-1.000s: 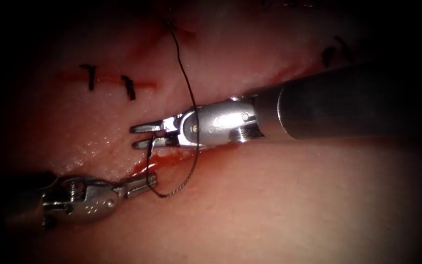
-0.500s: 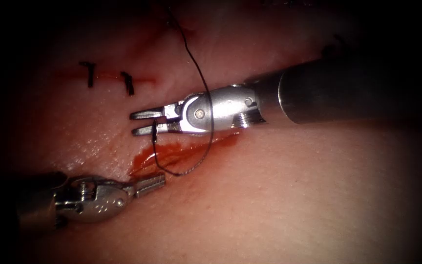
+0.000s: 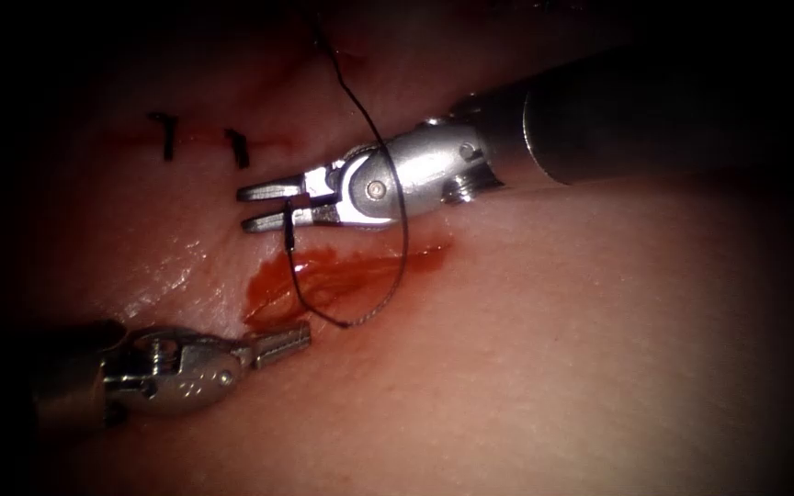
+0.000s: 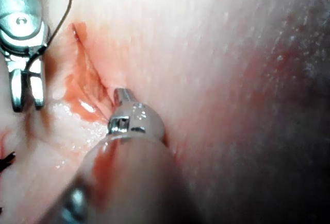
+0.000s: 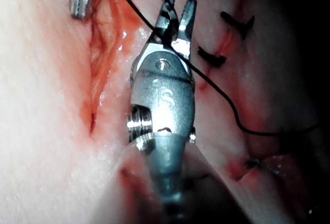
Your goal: Wound Closure
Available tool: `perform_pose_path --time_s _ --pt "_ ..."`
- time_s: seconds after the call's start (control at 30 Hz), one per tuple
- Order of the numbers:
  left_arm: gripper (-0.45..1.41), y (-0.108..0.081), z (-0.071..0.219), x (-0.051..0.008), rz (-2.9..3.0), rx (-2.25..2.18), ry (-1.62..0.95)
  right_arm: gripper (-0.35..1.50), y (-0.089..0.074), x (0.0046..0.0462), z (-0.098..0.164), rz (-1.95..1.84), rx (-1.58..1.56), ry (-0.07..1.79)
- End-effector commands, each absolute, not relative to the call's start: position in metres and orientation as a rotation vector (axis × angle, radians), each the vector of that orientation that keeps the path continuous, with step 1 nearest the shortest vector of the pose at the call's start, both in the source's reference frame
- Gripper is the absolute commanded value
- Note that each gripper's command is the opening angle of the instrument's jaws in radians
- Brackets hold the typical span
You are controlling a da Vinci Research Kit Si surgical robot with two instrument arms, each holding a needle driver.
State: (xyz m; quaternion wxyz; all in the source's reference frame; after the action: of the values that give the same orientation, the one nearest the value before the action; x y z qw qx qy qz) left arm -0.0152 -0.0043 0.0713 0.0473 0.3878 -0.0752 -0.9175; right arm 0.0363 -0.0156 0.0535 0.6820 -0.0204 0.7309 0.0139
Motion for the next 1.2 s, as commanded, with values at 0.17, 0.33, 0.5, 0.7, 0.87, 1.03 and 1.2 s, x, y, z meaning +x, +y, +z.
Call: perform_pose_path --time_s 0.17,0.33,0.5,0.7,0.87,1.03,1.2 --pt "-0.26 -0.0042 0.0719 -0.0157 -2.797 1.185 -0.23 -0.35 -0.0147 0.0373 0.0535 0.025 -0.063 1.647" --pt "-0.28 -0.0042 0.0718 -0.0156 -2.795 1.185 -0.23 -0.35 -0.0145 0.0373 0.0533 0.011 -0.072 1.652" --pt "-0.28 -0.0042 0.0718 -0.0156 -2.795 1.185 -0.229 -0.35 -0.0145 0.0373 0.0533 0.004 -0.074 1.658" --pt "-0.28 -0.0042 0.0718 -0.0156 -2.795 1.186 -0.229 -0.35 -0.0143 0.0374 0.0533 0.007 -0.078 1.659" --pt "-0.28 -0.0042 0.0718 -0.0156 -2.795 1.186 -0.229 -0.35 -0.0139 0.0381 0.0535 0.104 0.012 1.662" --pt "-0.28 -0.0042 0.0718 -0.0156 -2.794 1.186 -0.229 -0.35 -0.0129 0.0395 0.054 0.309 0.198 1.661" --pt "-0.28 -0.0043 0.0718 -0.0154 -2.792 1.184 -0.224 -0.35 -0.0117 0.0414 0.0545 0.454 0.264 1.654"
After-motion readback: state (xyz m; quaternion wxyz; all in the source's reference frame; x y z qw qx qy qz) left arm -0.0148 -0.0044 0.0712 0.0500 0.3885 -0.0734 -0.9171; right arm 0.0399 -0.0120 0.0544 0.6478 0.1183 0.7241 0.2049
